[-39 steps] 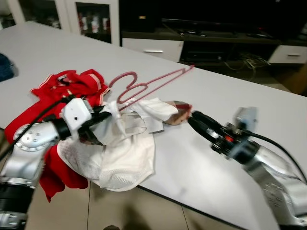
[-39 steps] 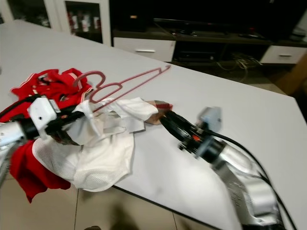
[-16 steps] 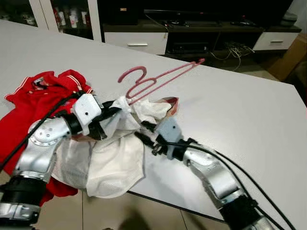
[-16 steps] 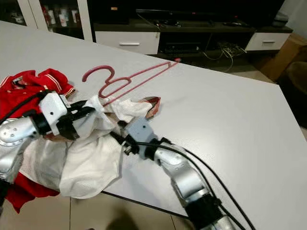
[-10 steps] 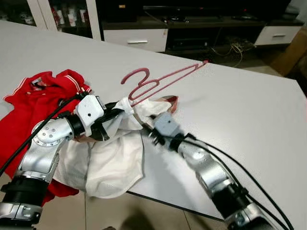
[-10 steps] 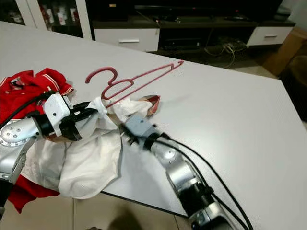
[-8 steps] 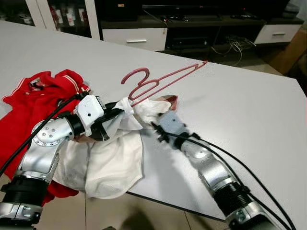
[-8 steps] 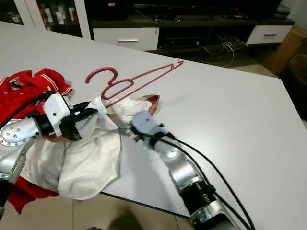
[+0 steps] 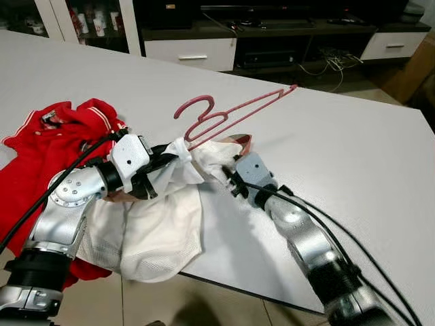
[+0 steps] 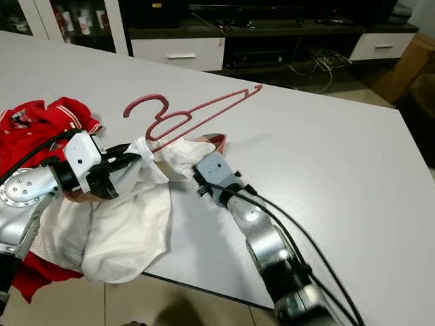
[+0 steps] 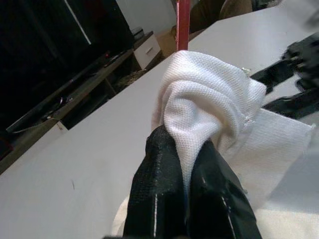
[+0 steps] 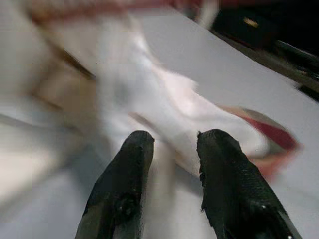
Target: Hang hanger
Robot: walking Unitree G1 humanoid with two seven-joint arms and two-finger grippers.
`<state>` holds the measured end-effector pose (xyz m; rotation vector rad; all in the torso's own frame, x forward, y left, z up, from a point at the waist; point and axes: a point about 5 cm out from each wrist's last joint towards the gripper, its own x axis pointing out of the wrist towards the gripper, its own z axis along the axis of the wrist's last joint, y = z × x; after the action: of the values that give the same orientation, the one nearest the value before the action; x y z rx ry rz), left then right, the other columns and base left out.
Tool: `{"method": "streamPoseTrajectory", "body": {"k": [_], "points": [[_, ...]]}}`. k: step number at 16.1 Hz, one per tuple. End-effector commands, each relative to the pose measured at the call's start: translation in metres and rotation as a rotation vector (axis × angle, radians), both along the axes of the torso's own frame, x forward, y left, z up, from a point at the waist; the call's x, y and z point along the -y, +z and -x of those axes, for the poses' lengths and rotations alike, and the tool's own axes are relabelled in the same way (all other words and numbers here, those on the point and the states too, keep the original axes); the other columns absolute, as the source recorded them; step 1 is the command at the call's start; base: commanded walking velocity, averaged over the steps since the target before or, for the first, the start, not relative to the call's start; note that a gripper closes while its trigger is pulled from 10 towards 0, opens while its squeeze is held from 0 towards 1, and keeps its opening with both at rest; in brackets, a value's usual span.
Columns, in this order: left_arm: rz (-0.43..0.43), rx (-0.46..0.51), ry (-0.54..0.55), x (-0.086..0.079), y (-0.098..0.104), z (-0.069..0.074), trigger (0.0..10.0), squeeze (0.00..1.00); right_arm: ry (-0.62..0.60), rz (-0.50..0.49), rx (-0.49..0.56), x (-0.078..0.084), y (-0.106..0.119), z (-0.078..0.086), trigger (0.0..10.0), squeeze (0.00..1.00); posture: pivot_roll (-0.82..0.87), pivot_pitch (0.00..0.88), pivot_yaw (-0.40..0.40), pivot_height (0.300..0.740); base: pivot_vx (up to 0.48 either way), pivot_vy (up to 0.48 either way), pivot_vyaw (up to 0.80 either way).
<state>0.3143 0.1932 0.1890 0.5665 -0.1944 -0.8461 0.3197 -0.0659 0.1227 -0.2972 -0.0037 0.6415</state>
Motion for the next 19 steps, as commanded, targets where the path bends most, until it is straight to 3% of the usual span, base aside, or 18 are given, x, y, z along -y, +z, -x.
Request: {"method": "streamPoseTrajectory", "body": {"k": [1,6,9,10,11,15,19], "points": [[-0.007,-0.004,-0.017,0.003,0.000,-0.001,0.0,0.00,0.044,-0.034,0.000,0.001,0.006,0.004,10.0,1.00,0.04,0.122,-0.022,0.740,0.000,0.000,0.00],[-0.015,-0.010,-0.024,0.002,0.000,-0.002,0.0,0.00,0.075,-0.009,-0.038,0.007,0.003,0.011,10.0,1.00,0.05,0.126,-0.006,0.740,0.000,0.000,0.00],[-0.021,-0.012,-0.027,0.001,0.001,-0.002,0.0,0.00,0.086,-0.001,-0.062,0.003,-0.001,0.014,10.0,1.00,0.05,0.130,0.003,0.740,0.000,0.000,0.00],[-0.022,-0.013,-0.028,0.001,0.001,-0.002,0.0,0.00,0.090,0.003,-0.066,0.000,-0.002,0.015,10.0,0.69,0.06,0.131,0.005,0.740,0.000,0.000,0.00],[-0.024,-0.013,-0.028,0.000,0.001,-0.002,0.0,0.00,0.092,0.012,-0.069,-0.004,-0.004,0.015,10.0,0.00,0.06,0.132,0.007,0.740,0.000,0.000,0.00],[-0.028,-0.013,-0.029,-0.001,0.001,-0.001,0.0,0.00,0.070,0.059,-0.070,-0.008,-0.011,0.013,10.0,0.00,0.06,0.130,0.005,0.740,0.000,0.000,0.00],[-0.026,-0.009,-0.028,-0.001,0.002,-0.001,0.0,0.00,-0.155,0.170,-0.106,0.006,-0.029,-0.006,10.0,0.00,0.07,0.127,0.002,0.740,0.000,0.000,0.00]]}}
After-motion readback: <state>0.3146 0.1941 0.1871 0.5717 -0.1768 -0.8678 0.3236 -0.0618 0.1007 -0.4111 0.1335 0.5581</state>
